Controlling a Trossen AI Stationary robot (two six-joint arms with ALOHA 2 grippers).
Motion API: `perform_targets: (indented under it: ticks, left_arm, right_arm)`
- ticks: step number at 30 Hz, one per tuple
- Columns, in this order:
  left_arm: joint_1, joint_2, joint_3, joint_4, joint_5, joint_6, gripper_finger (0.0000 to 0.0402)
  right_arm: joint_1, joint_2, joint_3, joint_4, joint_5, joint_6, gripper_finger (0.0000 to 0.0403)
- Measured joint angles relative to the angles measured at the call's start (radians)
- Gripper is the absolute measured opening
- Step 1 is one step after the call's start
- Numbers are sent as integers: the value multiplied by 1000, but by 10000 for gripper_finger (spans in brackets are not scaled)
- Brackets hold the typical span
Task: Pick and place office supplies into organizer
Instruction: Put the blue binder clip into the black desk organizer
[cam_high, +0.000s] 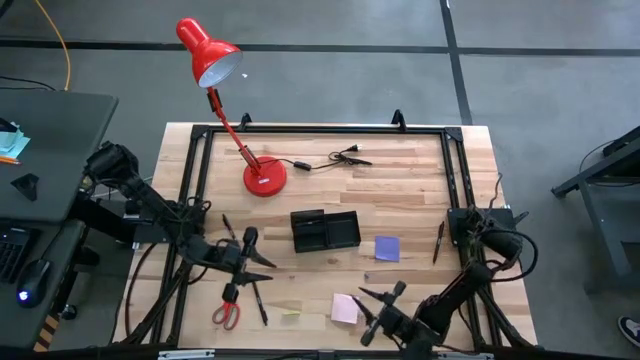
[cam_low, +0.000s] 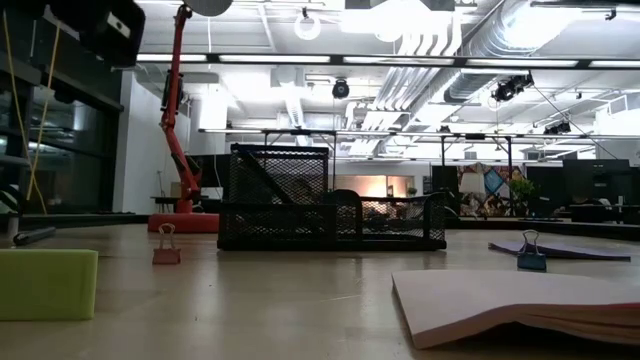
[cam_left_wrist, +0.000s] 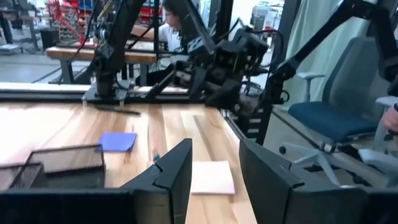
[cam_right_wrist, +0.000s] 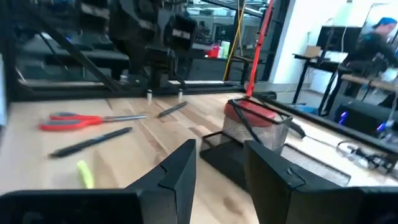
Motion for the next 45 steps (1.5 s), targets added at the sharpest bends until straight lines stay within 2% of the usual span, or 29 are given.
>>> perform_targets:
  ticks: [6,9,12,16,18,21,24,27,31,35,45]
  left_arm:
    - [2,26,-19,96,-42,4,124]
    - [2,32,-19,99,-43,17,124]
    - [2,33,-19,102,-43,17,124]
    - [2,33,-19,103,-43,16,124]
    - [2,33,-19,101,-43,16,124]
    - [2,33,-19,97,-42,17,124]
    - [1,33,-19,95,-41,16,124]
    - [2,33,-19,95,-41,16,124]
    - [1,33,-19,93,-41,16,124]
    - [2,33,-19,92,-41,16,124]
    - [2,33,-19,85,-39,16,124]
  right_arm:
    - [37,-45,-61,-12,0,179,124]
    - [20,-50,-110,-30,-81,284,124]
    - [-20,-55,-158,-153,-180,477,124]
    - [-41,-121,-195,-373,-235,749,124]
    - [-24,-155,-219,-490,-204,849,124]
    - [35,-234,-259,-670,-96,1032,124]
    - [71,-272,-337,-759,-82,1224,124]
    - [49,-260,-373,-668,-155,1243,124]
    - [-7,-207,-331,-620,-265,1119,124]
    - [-39,-187,-280,-678,-279,1062,124]
    - [-84,-184,-266,-766,-383,1079,124]
